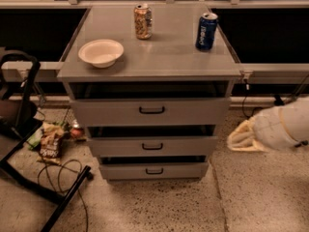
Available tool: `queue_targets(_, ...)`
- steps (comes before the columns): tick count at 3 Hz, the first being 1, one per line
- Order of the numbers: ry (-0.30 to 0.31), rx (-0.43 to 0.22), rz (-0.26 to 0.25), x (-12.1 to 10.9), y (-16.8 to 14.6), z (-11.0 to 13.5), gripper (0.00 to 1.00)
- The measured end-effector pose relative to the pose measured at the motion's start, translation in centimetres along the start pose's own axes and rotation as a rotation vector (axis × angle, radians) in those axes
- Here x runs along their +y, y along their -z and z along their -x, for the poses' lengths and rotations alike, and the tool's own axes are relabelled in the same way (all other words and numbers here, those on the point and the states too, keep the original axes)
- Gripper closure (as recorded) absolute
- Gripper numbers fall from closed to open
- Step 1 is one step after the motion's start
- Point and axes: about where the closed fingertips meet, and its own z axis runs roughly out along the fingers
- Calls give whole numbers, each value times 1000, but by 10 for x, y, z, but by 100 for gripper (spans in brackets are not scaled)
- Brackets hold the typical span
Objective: Close top drawer
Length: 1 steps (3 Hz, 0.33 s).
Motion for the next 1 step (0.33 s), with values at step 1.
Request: queue_targets(1,-170,6,2,54,-5,-26,100)
